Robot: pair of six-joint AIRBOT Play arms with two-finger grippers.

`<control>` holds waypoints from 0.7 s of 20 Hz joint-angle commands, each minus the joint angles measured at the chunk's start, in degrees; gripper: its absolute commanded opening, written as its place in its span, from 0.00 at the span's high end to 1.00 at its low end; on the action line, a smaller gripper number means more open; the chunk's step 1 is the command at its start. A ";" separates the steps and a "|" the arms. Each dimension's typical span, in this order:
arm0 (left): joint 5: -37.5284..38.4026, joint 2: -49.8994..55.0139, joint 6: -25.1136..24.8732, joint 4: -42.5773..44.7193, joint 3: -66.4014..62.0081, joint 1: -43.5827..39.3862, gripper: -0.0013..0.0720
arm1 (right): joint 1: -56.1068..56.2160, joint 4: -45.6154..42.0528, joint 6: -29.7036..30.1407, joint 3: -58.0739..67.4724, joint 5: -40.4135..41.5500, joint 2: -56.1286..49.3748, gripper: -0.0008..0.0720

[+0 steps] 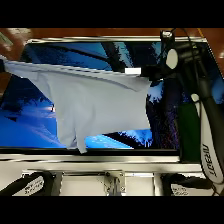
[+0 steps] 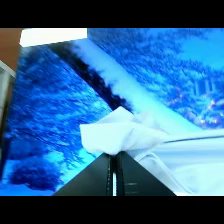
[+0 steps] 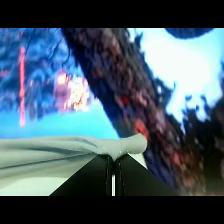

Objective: Fold the shirts.

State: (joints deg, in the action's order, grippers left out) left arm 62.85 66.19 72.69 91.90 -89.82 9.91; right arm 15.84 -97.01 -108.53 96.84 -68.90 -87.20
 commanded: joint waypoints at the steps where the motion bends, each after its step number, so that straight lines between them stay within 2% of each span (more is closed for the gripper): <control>1: -1.09 9.88 2.93 -6.21 0.26 0.07 0.93 | -3.23 2.75 -5.03 0.07 13.40 -7.72 0.90; 5: 2.34 21.03 8.15 -20.11 0.28 -0.22 0.93 | -5.38 7.08 -4.98 0.07 12.11 -13.38 0.90; 7: 7.48 26.58 14.10 -21.86 0.28 -1.40 0.92 | -5.35 10.27 -4.98 0.07 9.29 -16.02 0.90; 8: 10.05 28.81 15.67 -21.86 0.28 -2.10 0.87 | -5.35 12.35 -4.98 0.07 8.26 -17.07 0.90; 9: 12.57 30.49 16.44 -21.86 0.26 -2.80 0.71 | -5.38 13.75 -4.98 0.07 8.04 -17.59 0.88; 10: 14.25 31.21 16.81 -21.86 0.26 -3.17 0.50 | -5.38 14.53 -4.79 0.09 8.57 -17.49 0.79; 11: 15.69 31.04 16.81 -21.84 0.20 -3.13 0.28 | -5.53 14.71 -3.80 0.13 8.79 -16.65 0.53; 12: 17.44 30.36 16.74 -21.14 -0.24 -2.64 0.23 | -6.03 14.62 -0.48 0.13 8.35 -14.93 0.23; 13: 19.39 29.09 16.48 -19.89 -0.76 -1.70 0.23 | -6.86 14.40 3.72 0.13 7.21 -12.72 0.17; 14: 20.90 27.36 16.28 -18.86 -0.79 -0.42 0.23 | -8.26 13.25 7.21 0.13 5.16 -9.92 0.17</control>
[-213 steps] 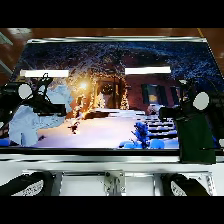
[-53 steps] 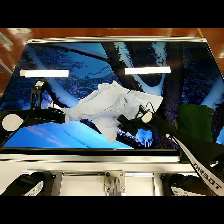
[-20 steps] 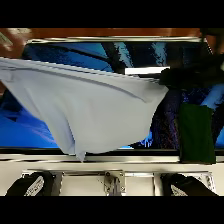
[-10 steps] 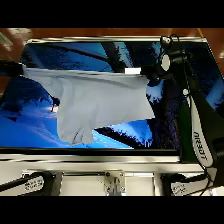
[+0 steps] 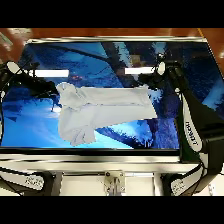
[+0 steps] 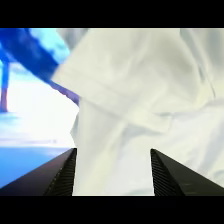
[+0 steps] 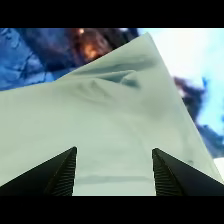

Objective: Fold the shirts.

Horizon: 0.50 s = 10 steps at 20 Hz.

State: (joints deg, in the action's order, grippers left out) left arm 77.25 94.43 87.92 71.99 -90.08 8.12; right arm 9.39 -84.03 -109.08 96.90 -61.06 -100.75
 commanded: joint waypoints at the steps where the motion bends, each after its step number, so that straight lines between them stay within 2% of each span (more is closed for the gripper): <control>1: 8.76 -3.04 -0.57 1.86 -0.22 3.17 0.23 | -3.54 -1.84 9.75 0.07 -5.88 6.34 0.17; 3: 12.35 -7.52 -2.51 2.14 2.34 7.50 0.21 | -8.81 -5.31 13.49 0.04 -14.58 10.93 0.17; 4: 13.42 -10.01 -3.39 2.14 5.53 9.68 0.11 | -12.39 -4.48 16.15 -0.02 -19.17 12.09 0.18; 5: 13.62 -13.05 -3.50 2.10 10.82 11.98 0.06 | -16.24 -1.31 18.88 -0.04 -23.87 12.35 0.18; 6: 12.96 -16.04 -3.96 1.88 17.18 13.90 0.06 | -19.74 2.69 20.37 -0.85 -26.86 12.35 0.18; 10: 0.42 -27.23 -8.87 -7.58 45.97 18.23 0.06 | -28.76 18.05 21.59 -9.66 -28.83 12.35 0.17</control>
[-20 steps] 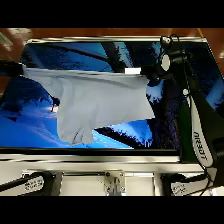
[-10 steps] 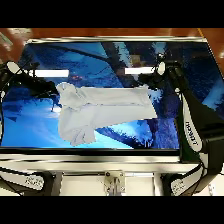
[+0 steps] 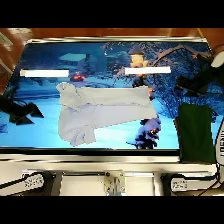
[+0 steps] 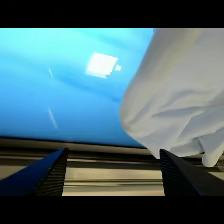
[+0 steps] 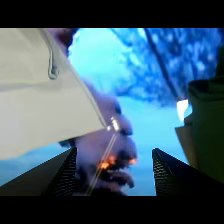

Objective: Fold the shirts.

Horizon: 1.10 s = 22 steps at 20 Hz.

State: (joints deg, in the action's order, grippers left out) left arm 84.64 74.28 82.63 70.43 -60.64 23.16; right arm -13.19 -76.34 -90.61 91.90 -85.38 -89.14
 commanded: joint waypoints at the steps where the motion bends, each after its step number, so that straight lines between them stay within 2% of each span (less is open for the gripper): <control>1: -10.60 -8.39 -3.58 -8.02 21.66 3.21 0.06 | -6.71 12.04 3.41 -6.73 -3.48 0.74 0.17; 5: -19.04 -8.15 -6.01 -17.42 32.26 2.82 0.06 | -5.86 12.33 4.44 -9.97 0.02 0.72 0.17; 14: -34.58 -5.27 -6.34 -26.69 33.75 -3.43 0.10 | -5.57 11.91 3.67 -10.01 3.21 0.72 0.17; 15: -35.41 -5.27 -6.34 -27.54 33.75 -3.87 0.27 | -5.57 11.89 3.19 -10.01 3.65 0.72 0.17; 16: -35.67 -5.27 -6.36 -28.02 33.75 -4.28 0.50 | -5.55 11.82 2.69 -10.01 4.07 0.61 0.17; 17: -35.60 -5.29 -6.38 -28.06 33.73 -4.59 0.66 | -5.55 12.02 2.23 -10.60 4.48 0.42 0.17; 18: -35.30 -5.35 -6.62 -28.06 33.73 -4.72 0.75 | -5.22 11.89 2.54 -11.96 4.94 0.26 0.17; 19: -34.27 -5.42 -7.45 -28.04 33.59 -4.66 0.83 | -4.72 11.89 4.22 -14.23 5.16 0.02 0.05; 20: -32.74 -5.53 -9.22 -28.04 33.31 -4.59 0.91 | -4.44 11.98 5.31 -16.87 5.35 -0.26 0.03; 22: -29.68 -5.77 -13.14 -28.02 32.26 -4.61 0.93 | -4.09 14.40 6.43 -22.49 7.65 -1.18 0.03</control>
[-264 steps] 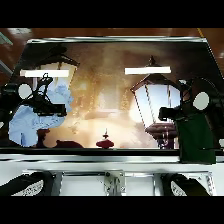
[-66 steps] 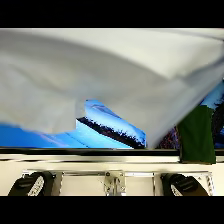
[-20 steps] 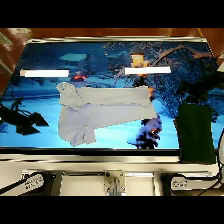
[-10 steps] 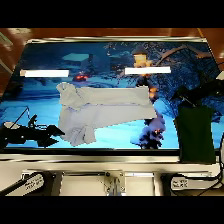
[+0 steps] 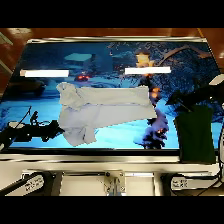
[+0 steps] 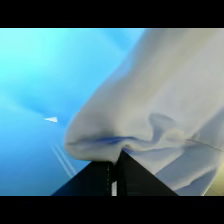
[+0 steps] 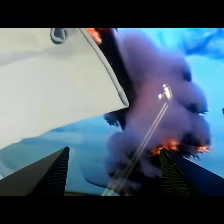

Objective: Fold the shirts.

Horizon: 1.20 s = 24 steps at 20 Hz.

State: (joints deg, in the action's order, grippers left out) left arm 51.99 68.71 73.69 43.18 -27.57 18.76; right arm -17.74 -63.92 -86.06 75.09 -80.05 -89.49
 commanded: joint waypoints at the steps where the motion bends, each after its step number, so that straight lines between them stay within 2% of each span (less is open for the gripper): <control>1: 4.35 -0.48 -5.73 -0.76 -1.55 -0.22 0.93 | 0.44 3.91 1.90 -8.00 4.61 -1.49 0.03; 6: 5.70 -3.26 -6.60 -0.76 -5.51 -0.22 0.93 | 1.25 12.17 2.12 -11.13 13.20 -5.33 0.03; 10: 6.14 -4.39 -6.58 -0.76 -8.74 -0.22 0.93 | 6.08 11.98 2.01 -11.13 17.29 -7.43 0.04; 13: 6.62 -4.50 -6.60 -0.76 -10.88 -0.22 0.93 | 9.01 12.02 -0.22 -11.15 19.76 -9.01 0.04; 14: 6.58 -4.48 -6.62 -0.76 -11.63 -0.22 0.93 | 9.81 12.02 -0.33 -11.13 20.44 -9.22 0.13; 16: 6.58 -4.50 -7.32 -0.72 -13.49 -0.20 0.93 | 10.60 13.00 -0.28 -11.10 21.70 -8.81 0.90; 17: 6.71 -4.52 -7.91 -0.55 -15.15 -0.20 0.93 | 10.58 14.58 1.46 -11.10 22.01 -7.89 0.90; 20: 10.78 -4.55 -8.11 2.36 -25.51 -0.20 0.93 | 10.51 16.63 11.61 -8.39 20.94 -1.38 0.90; 24: 20.72 -6.47 -8.00 7.32 -53.11 -0.20 0.93 | 10.34 15.10 18.05 3.48 20.92 13.77 0.90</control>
State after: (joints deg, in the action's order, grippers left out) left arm 66.46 63.46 65.76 47.07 -64.23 18.52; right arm -7.46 -48.29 -73.73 71.64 -59.46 -84.64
